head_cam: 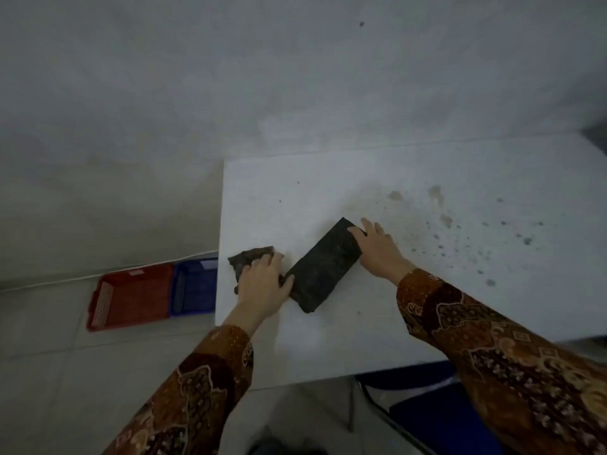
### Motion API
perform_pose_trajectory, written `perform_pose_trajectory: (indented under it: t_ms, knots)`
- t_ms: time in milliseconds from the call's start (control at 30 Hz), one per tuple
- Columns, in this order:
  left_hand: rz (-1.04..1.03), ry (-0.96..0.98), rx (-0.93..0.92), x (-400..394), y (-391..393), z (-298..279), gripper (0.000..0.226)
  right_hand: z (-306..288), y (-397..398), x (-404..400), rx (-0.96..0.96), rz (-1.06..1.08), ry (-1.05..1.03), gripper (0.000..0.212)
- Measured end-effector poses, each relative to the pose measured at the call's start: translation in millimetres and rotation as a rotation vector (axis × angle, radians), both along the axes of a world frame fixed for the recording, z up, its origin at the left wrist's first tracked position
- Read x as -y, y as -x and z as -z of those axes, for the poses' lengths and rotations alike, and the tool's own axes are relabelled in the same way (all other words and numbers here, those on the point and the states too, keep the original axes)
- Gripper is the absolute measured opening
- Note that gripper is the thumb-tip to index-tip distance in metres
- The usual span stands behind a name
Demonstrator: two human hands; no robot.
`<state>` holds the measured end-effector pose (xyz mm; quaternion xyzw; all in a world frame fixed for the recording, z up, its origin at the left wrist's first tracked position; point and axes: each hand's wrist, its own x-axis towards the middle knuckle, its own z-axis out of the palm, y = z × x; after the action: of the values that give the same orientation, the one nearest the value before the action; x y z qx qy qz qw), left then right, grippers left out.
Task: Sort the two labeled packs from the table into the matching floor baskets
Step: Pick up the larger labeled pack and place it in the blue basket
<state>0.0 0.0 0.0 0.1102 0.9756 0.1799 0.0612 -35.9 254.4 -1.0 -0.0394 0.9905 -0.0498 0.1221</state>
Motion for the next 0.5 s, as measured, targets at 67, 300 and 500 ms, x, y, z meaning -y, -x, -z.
perform_pose_trajectory:
  t_ms: [67, 300, 500]
  knots:
    - [0.034, 0.021, -0.002, -10, -6, 12, 0.065, 6, 4, -3, 0.054, 0.064, 0.055, 0.078]
    - [0.209, 0.167, -0.08, -26, -19, 42, 0.102, 25, 11, -9, -0.025, 0.005, 0.131, 0.065]
    - [0.232, 0.029, 0.019, -23, -17, 31, 0.095, 7, 14, -22, 0.003, -0.058, 0.159, 0.06]
